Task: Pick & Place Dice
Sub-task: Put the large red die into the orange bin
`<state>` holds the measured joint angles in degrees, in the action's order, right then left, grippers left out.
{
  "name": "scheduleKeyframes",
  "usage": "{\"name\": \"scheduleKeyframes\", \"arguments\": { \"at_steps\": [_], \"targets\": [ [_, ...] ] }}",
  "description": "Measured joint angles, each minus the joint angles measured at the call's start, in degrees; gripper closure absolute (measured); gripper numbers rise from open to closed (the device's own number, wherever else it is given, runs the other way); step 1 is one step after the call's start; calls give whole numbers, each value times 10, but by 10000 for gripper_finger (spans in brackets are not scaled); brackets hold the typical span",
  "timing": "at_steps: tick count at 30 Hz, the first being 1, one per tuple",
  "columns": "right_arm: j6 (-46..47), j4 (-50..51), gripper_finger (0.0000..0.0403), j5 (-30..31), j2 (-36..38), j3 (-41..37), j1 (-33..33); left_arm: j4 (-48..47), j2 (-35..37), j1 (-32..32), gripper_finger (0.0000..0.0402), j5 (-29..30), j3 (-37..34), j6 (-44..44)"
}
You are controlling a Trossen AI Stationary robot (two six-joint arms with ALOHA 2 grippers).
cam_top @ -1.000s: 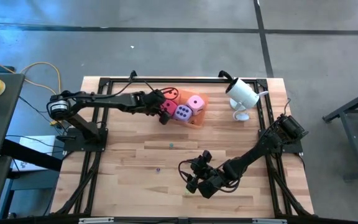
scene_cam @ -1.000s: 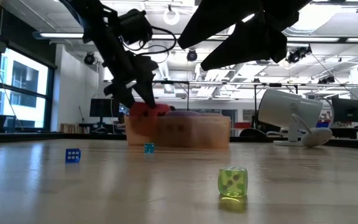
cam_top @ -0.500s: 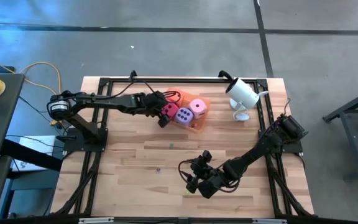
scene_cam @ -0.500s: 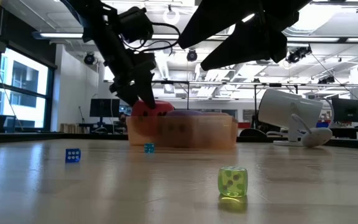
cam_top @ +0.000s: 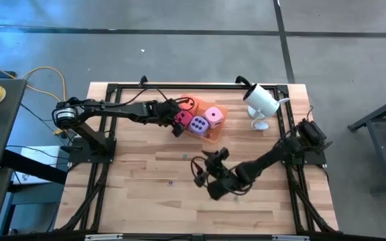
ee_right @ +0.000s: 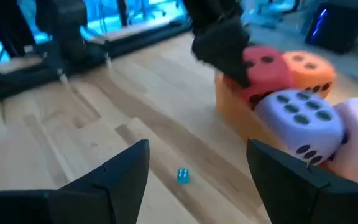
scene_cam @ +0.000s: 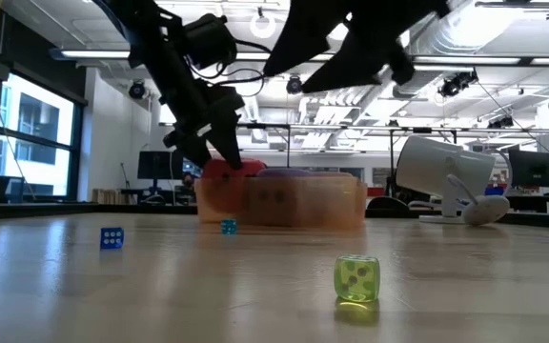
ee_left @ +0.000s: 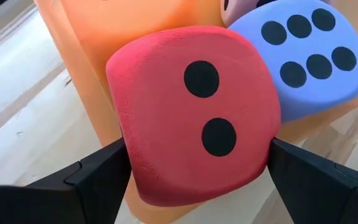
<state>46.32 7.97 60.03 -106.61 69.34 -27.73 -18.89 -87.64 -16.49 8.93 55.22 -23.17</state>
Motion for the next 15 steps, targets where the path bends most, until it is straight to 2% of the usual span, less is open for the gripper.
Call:
{"name": "scheduleKeyframes", "arguments": {
  "at_steps": [4, 7, 10, 15],
  "targets": [
    [-1, 0, 145, -77, -1, 0, 20, 2, -13, -11, 61, -17, 2, 3],
    [-1, 0, 145, -129, -1, 0, 30, 9, -30, -16, 61, -68, 2, -12],
    [-1, -1, 145, -134, -1, 0, 33, 20, -40, -18, 61, -83, 2, -3],
    [-1, -1, 145, -136, -1, 0, 30, 17, -32, -18, 61, -53, 1, -6]
  ]
}}
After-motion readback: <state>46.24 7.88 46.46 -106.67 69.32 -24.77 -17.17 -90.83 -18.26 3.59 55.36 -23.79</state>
